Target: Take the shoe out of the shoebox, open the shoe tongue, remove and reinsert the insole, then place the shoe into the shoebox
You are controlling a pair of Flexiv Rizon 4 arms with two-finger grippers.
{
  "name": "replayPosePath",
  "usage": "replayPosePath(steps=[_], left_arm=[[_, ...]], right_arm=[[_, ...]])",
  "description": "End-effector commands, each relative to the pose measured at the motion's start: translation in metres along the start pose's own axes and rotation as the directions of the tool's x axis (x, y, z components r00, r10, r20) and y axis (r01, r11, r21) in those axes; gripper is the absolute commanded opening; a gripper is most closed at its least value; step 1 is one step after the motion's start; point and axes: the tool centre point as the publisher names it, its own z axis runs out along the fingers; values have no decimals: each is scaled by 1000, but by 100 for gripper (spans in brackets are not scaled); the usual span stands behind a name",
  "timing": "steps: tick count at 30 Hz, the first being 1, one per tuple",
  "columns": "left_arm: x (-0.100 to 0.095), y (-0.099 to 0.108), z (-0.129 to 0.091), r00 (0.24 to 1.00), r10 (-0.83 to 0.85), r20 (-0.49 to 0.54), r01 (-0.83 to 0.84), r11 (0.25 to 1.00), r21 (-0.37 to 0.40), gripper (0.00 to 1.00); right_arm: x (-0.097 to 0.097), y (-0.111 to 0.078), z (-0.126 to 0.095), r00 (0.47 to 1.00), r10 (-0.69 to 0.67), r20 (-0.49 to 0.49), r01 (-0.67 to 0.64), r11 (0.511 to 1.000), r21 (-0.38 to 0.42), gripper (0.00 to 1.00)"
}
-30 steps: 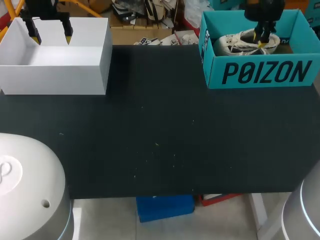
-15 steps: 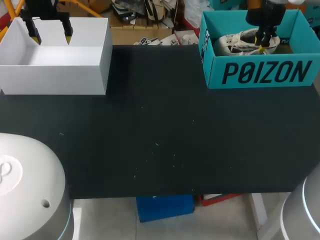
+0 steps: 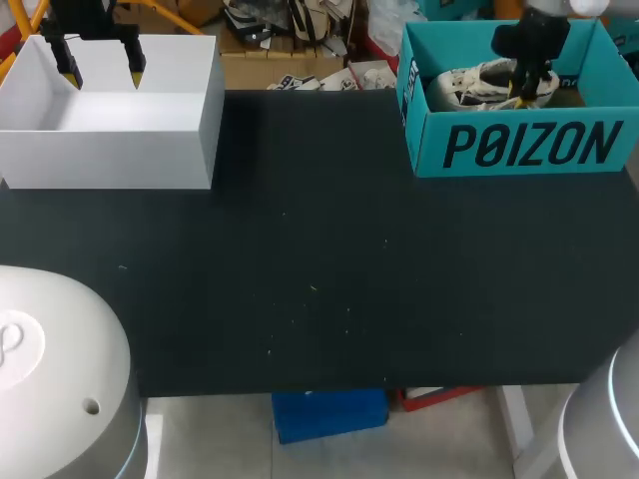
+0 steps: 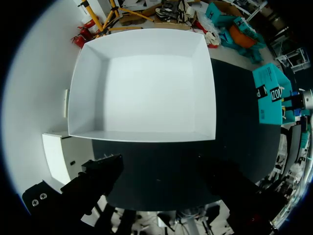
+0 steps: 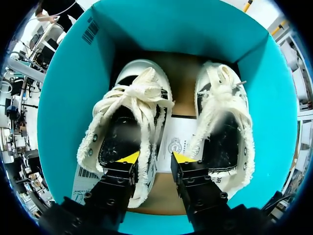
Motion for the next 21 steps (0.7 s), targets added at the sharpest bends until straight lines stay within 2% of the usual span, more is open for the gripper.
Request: replayPosePath(steps=[1, 21], left_arm=[[1, 1, -1, 1000, -2, 3, 2, 1000, -2, 100], [1, 1, -1, 1000, -2, 3, 2, 1000, -2, 100]], right_arm=[[-2, 0, 10, 1000, 6, -9, -6, 1000, -3, 35], [0, 6, 41, 999, 43, -5, -43, 999, -10, 32]])
